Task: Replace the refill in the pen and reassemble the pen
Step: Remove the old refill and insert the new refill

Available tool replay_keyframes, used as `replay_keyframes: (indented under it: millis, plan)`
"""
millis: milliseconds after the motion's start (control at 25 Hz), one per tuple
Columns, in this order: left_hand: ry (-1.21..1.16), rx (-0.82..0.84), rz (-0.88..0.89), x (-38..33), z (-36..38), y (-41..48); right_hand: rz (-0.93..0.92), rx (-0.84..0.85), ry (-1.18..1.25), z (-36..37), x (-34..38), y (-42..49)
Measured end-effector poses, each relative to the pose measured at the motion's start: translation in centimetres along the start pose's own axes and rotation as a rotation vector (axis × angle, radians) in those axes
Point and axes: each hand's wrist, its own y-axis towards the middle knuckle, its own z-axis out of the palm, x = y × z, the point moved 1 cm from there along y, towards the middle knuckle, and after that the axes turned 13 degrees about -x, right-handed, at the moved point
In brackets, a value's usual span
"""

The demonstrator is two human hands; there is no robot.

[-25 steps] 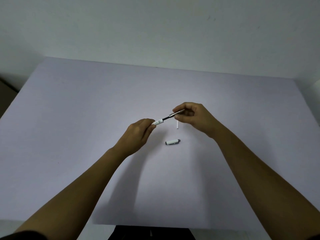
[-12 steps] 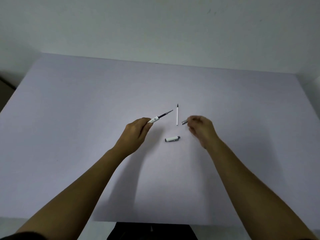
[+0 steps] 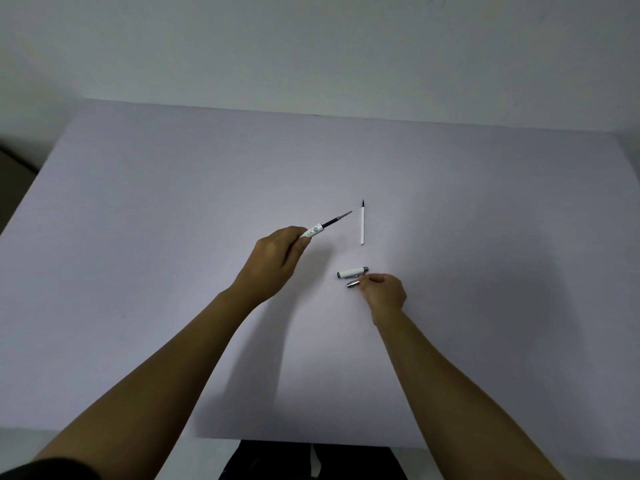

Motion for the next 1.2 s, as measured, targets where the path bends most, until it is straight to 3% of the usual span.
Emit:
replay_keyframes:
  millis: [480, 600, 760, 880, 1040, 1200]
  plan:
    - [-0.011, 0.005, 0.032, -0.6, 0.2, 0.3, 0.008, -0.061, 0.012, -1.6, 0.4, 0.6]
    - [-0.013, 0.006, 0.034, -0.8, 0.4, 0.5, -0.158, -0.164, 0.090, -2.9, 1.7, 0.3]
    - [-0.010, 0.011, 0.029, -0.9, 0.8, 0.5, -0.415, 0.165, 0.355, -4.7, 5.7, -2.0]
    - [0.003, 0.008, 0.044, -1.0, 1.1, 0.7, -0.478, 0.362, 0.432, -5.4, 8.4, -3.3]
    - [0.033, 0.031, 0.080, -1.4, 1.6, 1.2, -0.340, 0.349, 0.571, -5.5, 9.5, -2.4]
    - [0.041, 0.040, 0.065, -0.5, 1.7, 1.6, -0.022, 0.286, 0.809, -5.4, 10.6, 1.6]
